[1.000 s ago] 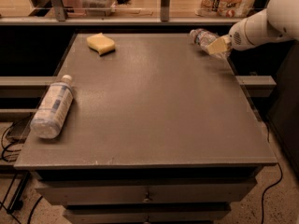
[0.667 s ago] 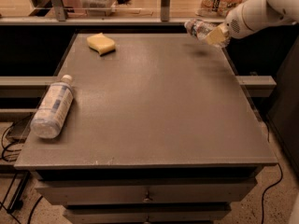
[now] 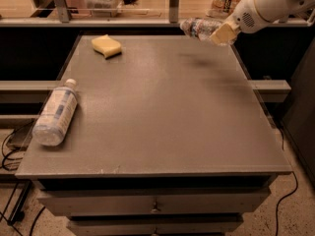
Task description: Move water bottle near blue plastic bottle
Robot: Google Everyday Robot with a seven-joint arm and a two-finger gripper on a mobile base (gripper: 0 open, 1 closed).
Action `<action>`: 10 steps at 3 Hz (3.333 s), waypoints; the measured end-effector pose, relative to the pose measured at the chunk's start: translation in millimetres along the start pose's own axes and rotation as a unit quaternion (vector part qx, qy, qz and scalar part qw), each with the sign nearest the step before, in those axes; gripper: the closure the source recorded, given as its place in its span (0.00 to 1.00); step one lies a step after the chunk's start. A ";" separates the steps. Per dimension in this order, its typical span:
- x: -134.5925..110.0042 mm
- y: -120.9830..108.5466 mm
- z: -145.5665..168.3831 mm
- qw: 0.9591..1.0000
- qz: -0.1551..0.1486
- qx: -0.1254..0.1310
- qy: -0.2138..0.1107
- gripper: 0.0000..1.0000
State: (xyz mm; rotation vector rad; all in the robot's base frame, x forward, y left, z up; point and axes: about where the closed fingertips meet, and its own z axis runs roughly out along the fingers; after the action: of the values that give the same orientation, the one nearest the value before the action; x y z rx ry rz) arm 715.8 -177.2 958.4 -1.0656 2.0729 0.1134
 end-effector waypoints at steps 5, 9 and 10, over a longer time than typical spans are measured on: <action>-33.9 242.2 30.8 0.974 -0.046 -0.216 -0.057 1.00; -54.4 342.1 24.6 0.949 0.002 -0.296 -0.113 0.12; -50.5 332.6 33.7 0.958 0.020 -0.265 -0.112 0.00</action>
Offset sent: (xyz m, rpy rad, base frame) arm -0.0555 0.0995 -0.0509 -0.0606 0.0938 0.2777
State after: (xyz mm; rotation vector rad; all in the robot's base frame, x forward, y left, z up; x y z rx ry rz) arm 513.5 83.3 884.0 -1.2529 1.8963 0.8106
